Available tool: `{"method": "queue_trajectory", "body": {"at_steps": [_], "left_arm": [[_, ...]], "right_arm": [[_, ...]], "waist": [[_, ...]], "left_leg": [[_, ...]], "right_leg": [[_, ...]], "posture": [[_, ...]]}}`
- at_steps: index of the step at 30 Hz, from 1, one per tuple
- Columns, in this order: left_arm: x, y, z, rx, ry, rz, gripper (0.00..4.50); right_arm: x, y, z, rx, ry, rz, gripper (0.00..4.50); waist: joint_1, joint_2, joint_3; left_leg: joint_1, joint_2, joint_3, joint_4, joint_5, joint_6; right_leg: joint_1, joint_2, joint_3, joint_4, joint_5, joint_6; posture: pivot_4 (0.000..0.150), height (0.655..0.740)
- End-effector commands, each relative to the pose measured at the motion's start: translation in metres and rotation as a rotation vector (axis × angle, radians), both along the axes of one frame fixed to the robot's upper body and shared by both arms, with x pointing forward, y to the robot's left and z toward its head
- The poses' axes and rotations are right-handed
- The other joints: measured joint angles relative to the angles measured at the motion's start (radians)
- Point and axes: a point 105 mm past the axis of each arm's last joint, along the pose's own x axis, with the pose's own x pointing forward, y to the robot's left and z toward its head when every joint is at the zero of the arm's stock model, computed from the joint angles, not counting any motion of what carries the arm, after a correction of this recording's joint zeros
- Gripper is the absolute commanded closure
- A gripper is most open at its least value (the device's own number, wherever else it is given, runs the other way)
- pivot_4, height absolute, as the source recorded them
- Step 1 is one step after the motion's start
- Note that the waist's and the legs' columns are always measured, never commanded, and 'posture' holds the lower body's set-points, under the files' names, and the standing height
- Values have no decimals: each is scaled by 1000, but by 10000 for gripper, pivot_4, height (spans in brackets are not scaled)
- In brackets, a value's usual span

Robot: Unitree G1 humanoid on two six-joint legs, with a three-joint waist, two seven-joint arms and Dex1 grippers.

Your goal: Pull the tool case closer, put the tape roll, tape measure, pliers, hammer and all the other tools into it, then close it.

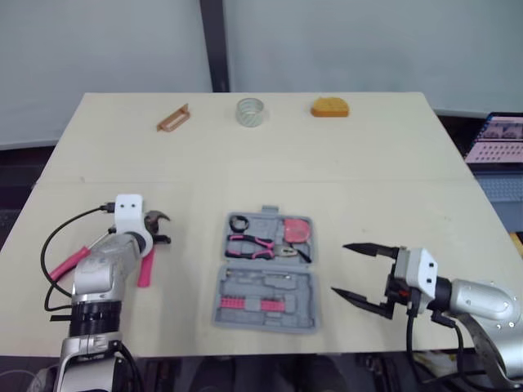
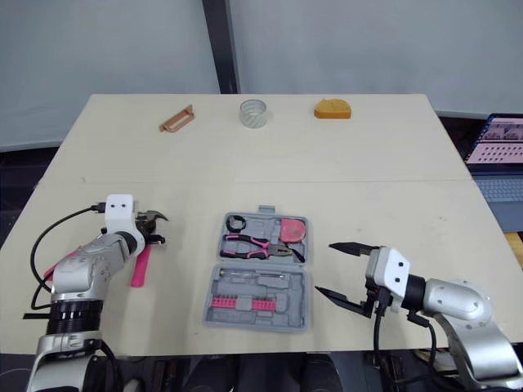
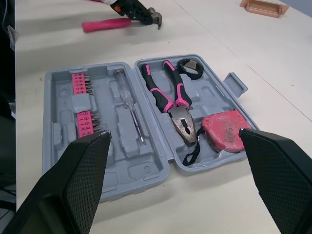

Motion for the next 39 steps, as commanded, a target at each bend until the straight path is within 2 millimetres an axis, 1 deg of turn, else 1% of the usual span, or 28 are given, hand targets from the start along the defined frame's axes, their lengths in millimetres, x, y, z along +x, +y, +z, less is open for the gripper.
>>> {"method": "queue_trajectory", "body": {"at_steps": [1, 3, 5, 7, 9, 11, 13, 16, 17, 21, 22, 24, 27, 32, 37, 39], "left_arm": [[0, 5, 2, 24, -4, 10, 44676], [-2, 6, 5, 45, -6, -3, 44676], [-4, 7, 14, 68, -18, -47, 44676], [-8, 2, 27, 110, -34, -159, 44676], [-11, -4, 34, 150, -37, -264, 44676], [-18, -23, 45, 140, -51, -447, 44676], [-29, -50, 56, 138, -44, -675, 44676], [-42, -86, 61, 175, -12, -939, 44676], [-46, -94, 62, 172, 1, -996, 44676], [-66, -139, 68, 160, 36, -1241, 44676], [-71, -148, 70, 158, 46, -1283, 44676], [-79, -160, 70, 165, 66, -1344, 44676], [-87, -174, 67, 185, 89, -1410, 44676], [-90, -200, 66, 196, 83, -1493, 44676], [-93, -219, 54, 264, 141, -1599, 44676], [-93, -225, 49, 321, 152, -1637, 44676]], "right_arm": [[-1, 1, 8, -8, -36, 6, 0], [-1, 1, 8, -9, -36, 3, 0], [-1, 0, 8, -9, -38, -1, 0], [0, 0, 8, -9, -39, -4, 0], [1, -1, 8, -10, -40, -5, 0], [2, -2, 8, -13, -39, -4, 0], [3, -3, 7, -17, -36, 1, 0], [5, -2, 7, -19, -36, 11, 0], [5, -2, 7, -19, -36, 13, 0], [7, -2, 6, -19, -38, 24, 0], [7, -2, 6, -20, -39, 26, 0], [7, -3, 6, -22, -41, 27, 0], [7, -4, 5, -32, -38, 29, 0], [1, -6, 1, -37, -17, 35, 0], [-6, -10, -4, -53, 13, 61, 0], [-10, -11, -5, -60, 30, 78, 0]], "waist": [[0, 0, 0], [0, 0, 0], [0, 0, 0], [-5, 0, 0], [-8, 0, 0], [-4, 0, 0], [-1, 0, 0], [6, 0, 1], [6, 0, 1], [1, 1, 1], [-2, 1, 1], [-6, 1, 1], [-6, 2, 2], [5, 2, 2], [3, 2, 2], [0, 2, 2]], "left_leg": [[0, 0, 0, 0, 0, 0], [0, 0, 0, 0, 0, 0], [0, 0, 0, 0, 0, 0], [-1, 0, 0, 0, 0, 0], [-2, 0, 0, -1, 0, 0], [-2, 0, 0, -1, 0, 0], [-3, 0, 0, 0, 0, 0], [-4, 0, 0, 0, 0, 0], [-4, 0, 0, 0, 0, 0], [-4, 0, 0, 0, 0, 0], [-4, 0, 0, 0, 0, 0], [-4, 0, 0, 0, 0, 1], [-3, 0, 0, 0, 0, 1], [-4, 0, 0, 2, -1, 1], [-4, 0, 0, 2, -1, 2], [-4, 0, 0, 2, -1, 2]], "right_leg": [[0, 0, 0, 0, 0, 0], [0, 0, 0, 0, 0, 0], [0, 0, 0, 0, 0, 0], [-1, 0, 0, 0, 0, 0], [-2, 0, 0, 0, 0, 0], [-2, 0, 0, 0, 0, 0], [-2, 0, 0, 0, 0, 0], [-2, 0, 0, -1, 0, 0], [-2, 0, 0, -2, 0, 0], [-2, 0, 0, -1, 0, 1], [-2, 0, 0, -1, 0, 1], [-2, 0, 0, -1, 0, 1], [-2, 0, 0, -1, 0, 1], [-1, 0, 0, -1, 1, 1], [-1, 0, 0, -1, 1, 1], [-1, 0, 0, -1, 1, 1]], "posture": [[1500, 7400], [1500, 7400], [1500, 7400], [1500, 7400], [1500, 7400], [1500, 7400], [1500, 7400], [1500, 7400], [1500, 7400], [1500, 7400], [1500, 7400], [1500, 7400], [1500, 7400], [1500, 7400], [1500, 7400], [1500, 7400]]}}
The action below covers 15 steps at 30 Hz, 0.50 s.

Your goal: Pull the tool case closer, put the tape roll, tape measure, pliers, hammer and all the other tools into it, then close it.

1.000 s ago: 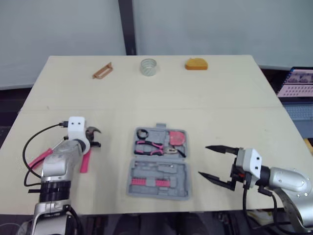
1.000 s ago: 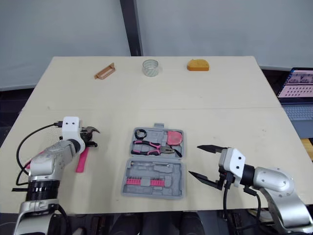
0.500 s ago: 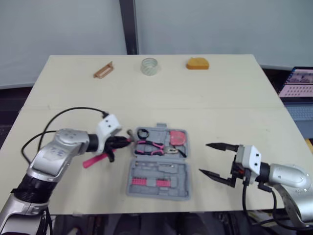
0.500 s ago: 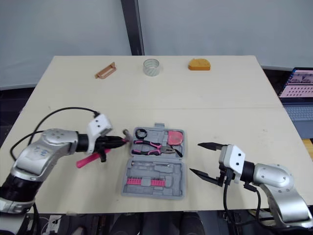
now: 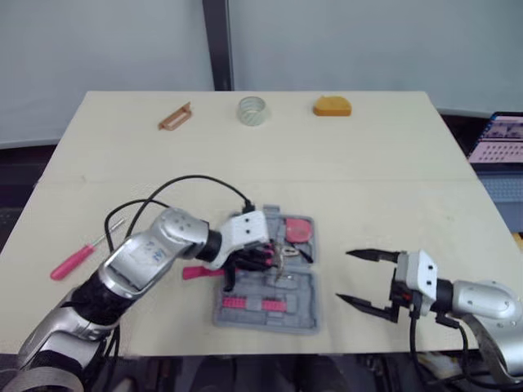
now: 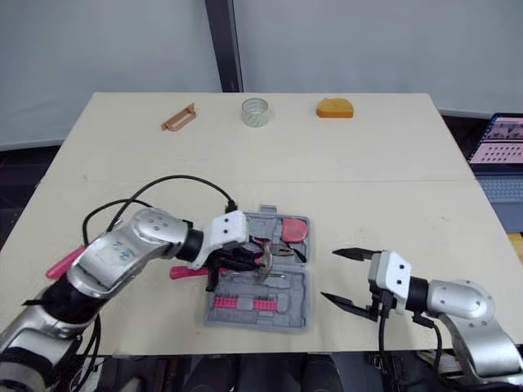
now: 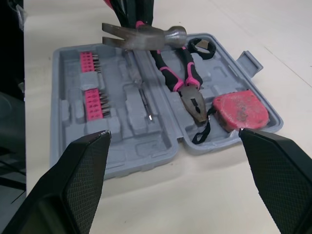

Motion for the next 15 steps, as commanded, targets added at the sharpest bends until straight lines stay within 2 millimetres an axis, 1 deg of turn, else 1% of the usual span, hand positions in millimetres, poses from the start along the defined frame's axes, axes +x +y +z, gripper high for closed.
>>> {"method": "queue_trajectory", "body": {"at_steps": [1, 5, 9, 12, 15], "left_arm": [[-5, -10, -1, 52, -47, -99, 44676], [-14, -21, -6, 95, -70, -192, 44676], [-12, -31, -10, 154, -134, -243, 44676], [-16, -40, -9, 152, -133, -257, 44676], [-17, -44, -12, 169, -114, -237, 44676]], "right_arm": [[-7, -2, 8, -6, -14, 49, 0], [-16, -9, 4, -53, 17, 78, 0], [-21, -13, 4, -72, 30, 106, 0], [-24, -17, 4, -90, 34, 120, 0], [-24, -19, 5, -92, 31, 123, 0]], "waist": [[-2, 0, 0], [1, 0, 0], [3, 0, 0], [4, 0, 0], [3, 0, 0]], "left_leg": [[0, 0, 0, 0, 0, 0], [0, 0, 0, 0, 0, 0], [0, 0, 0, 1, 0, 0], [0, 0, 0, 1, 0, 1], [0, 0, 0, 1, 0, 1]], "right_leg": [[0, 0, 0, 0, 0, 0], [0, 0, 0, 0, 0, 0], [1, 0, 0, 0, 0, 0], [1, 0, 0, 0, 0, 0], [1, 0, 0, -1, 0, 0]], "posture": [[1500, 7400], [1500, 7400], [1500, 7400], [1500, 7400], [1500, 7400]]}}
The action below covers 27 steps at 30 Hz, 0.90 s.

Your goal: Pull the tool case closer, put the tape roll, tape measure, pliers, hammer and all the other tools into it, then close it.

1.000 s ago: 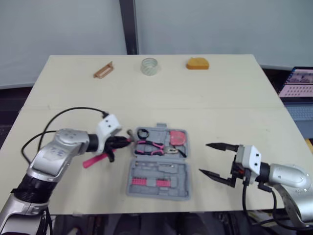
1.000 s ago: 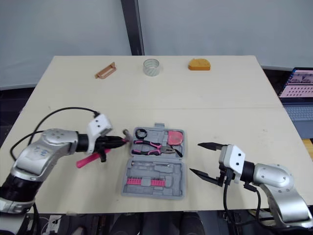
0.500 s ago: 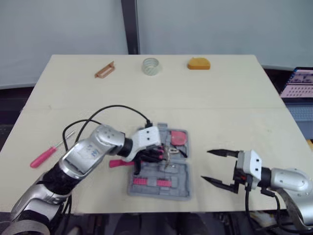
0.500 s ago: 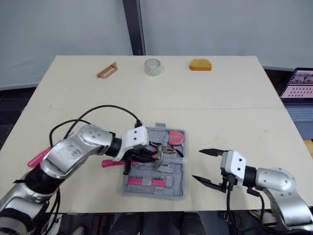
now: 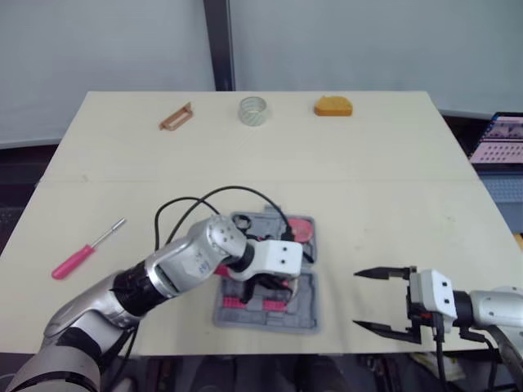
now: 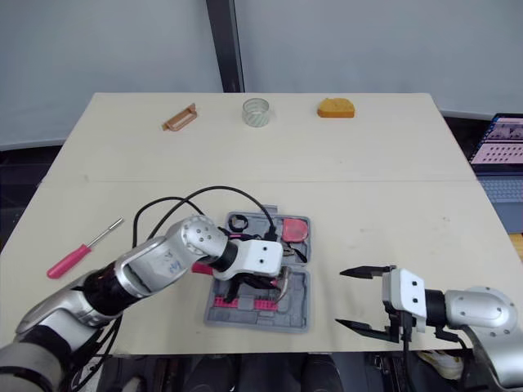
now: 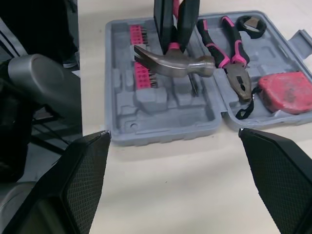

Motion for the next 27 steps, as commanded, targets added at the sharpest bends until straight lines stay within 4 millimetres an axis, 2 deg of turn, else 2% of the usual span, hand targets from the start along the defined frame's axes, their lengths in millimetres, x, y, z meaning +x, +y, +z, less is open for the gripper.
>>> {"method": "queue_trajectory", "body": {"at_steps": [1, 11, 27], "left_arm": [[-3, -7, 4, 10, -20, -2, 44676], [-1, -22, -2, 62, -23, 70, 44676], [-2, -39, -14, 110, -9, 79, 44676]], "right_arm": [[0, -4, 10, 2, -34, 10, 0], [4, 0, 10, -2, -48, 12, 0], [2, 0, 9, -5, -55, -15, 0]], "waist": [[-2, 0, 0], [0, 0, 0], [0, 0, 0]], "left_leg": [[0, 0, 0, 0, 0, 0], [0, 0, 0, 1, 0, 0], [0, 0, 0, 1, 0, 0]], "right_leg": [[0, 0, 0, 0, 0, 0], [0, 0, 0, 0, 0, 0], [0, 0, 0, 0, 0, 0]], "posture": [[1500, 7400], [1500, 7400], [1500, 7400]]}}
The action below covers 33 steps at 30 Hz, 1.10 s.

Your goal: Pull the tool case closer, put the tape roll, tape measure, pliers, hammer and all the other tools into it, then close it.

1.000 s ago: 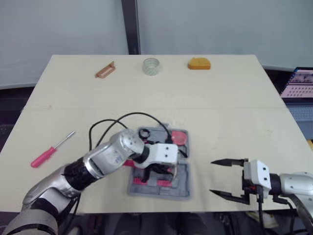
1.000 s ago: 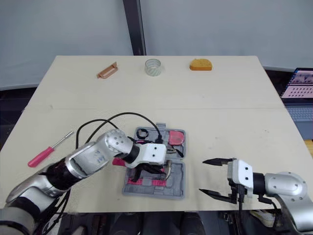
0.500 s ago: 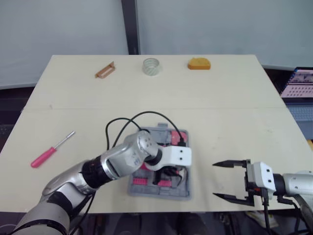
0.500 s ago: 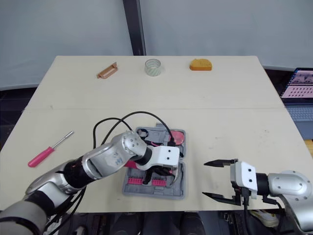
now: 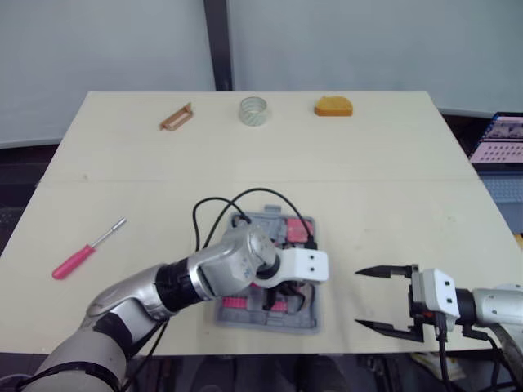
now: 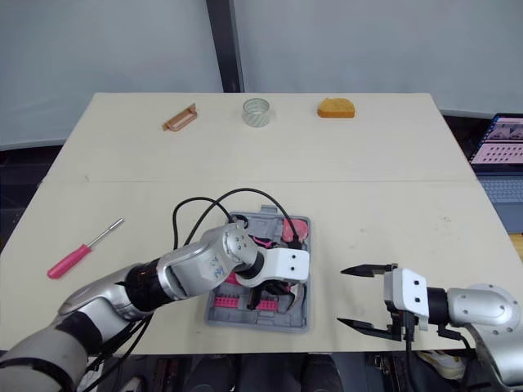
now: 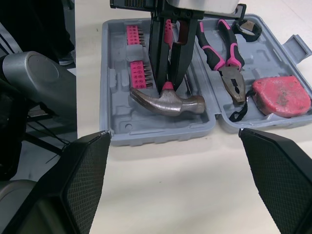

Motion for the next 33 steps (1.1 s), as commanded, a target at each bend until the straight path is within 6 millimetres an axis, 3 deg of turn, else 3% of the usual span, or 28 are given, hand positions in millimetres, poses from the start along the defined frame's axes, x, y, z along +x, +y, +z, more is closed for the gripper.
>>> {"method": "queue_trajectory", "body": {"at_steps": [1, 22, 29, 33], "left_arm": [[0, -10, 8, -26, -32, -23, 44676], [-7, -17, 1, -24, 26, 25, 44676], [-6, -16, 8, -39, 54, 61, 12200], [-9, -19, 21, -102, 117, 97, 12200]], "right_arm": [[-1, 1, 8, 7, -39, -6, 0], [-3, -1, 10, 5, -42, -33, 0], [-1, -2, 10, 7, -43, -34, 0], [0, -1, 9, 8, -43, -33, 0]], "waist": [[0, 0, 0], [0, 0, 0], [0, 0, 0], [-1, 0, 0]], "left_leg": [[0, 0, 0, 0, 0, 0], [0, 0, 0, 1, 0, 0], [0, 0, 0, 1, 0, 0], [0, 0, 0, 1, 0, 0]], "right_leg": [[0, 0, 0, 0, 0, 0], [0, 0, 0, 0, 0, 0], [0, 0, 0, 0, 0, 0], [0, 0, 0, 1, 0, 0]], "posture": [[1500, 7400], [1500, 7400], [1500, 7400], [1500, 7400]]}}
